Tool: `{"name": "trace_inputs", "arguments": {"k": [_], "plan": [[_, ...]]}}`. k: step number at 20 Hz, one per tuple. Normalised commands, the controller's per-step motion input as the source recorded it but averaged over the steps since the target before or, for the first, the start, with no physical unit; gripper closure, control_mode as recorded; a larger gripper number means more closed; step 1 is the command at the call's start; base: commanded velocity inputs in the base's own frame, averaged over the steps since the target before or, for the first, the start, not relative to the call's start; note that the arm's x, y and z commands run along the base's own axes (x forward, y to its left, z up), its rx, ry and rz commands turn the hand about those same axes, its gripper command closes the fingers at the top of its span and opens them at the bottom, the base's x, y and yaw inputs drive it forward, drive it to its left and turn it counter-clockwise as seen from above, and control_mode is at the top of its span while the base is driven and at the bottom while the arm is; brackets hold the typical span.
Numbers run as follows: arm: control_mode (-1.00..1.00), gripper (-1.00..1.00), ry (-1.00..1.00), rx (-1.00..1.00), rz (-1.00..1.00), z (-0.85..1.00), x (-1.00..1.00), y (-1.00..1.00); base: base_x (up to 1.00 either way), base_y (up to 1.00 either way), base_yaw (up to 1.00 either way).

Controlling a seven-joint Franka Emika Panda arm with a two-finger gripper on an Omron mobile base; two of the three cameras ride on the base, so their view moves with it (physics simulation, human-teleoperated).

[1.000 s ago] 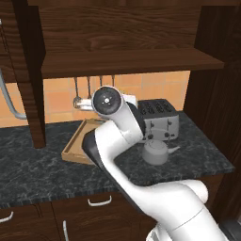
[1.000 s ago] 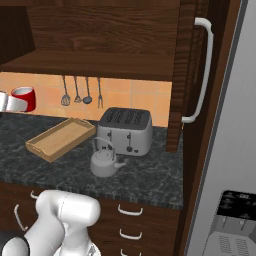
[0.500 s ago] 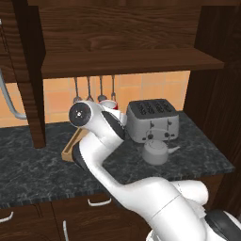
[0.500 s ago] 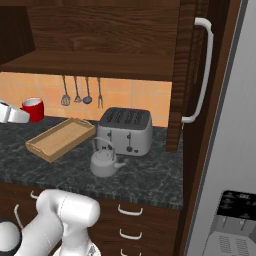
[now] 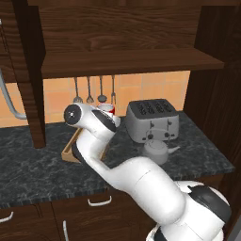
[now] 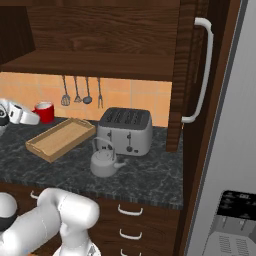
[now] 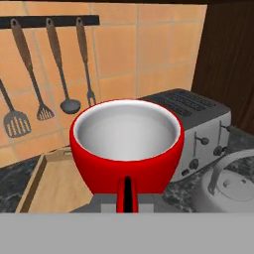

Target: Pick the kettle from the counter and place it on the tray. Then pick the mug from the cabinet and place it on the tray. Then close the cabinet doors.

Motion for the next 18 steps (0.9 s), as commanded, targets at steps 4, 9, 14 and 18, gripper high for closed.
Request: {"name": "trace_inputs", "arguments": {"k": [4,9,14,18], "plan": [[-1.0,1.0,0.0,0.0,-0.06,-0.47,0.63,0.02,0.0,0.0,0.0],[-1.0,1.0,0.0,0.0,-0.07,-0.56,0.57,0.0,0.0,0.0,0.0],[-1.0,1.0,0.0,0.0,-0.08,-0.47,0.56,0.05,0.0,0.0,0.0],[-1.0,1.0,0.0,0.0,-0.08,-0.44,0.53,0.03,0.0,0.0,0.0]]}}
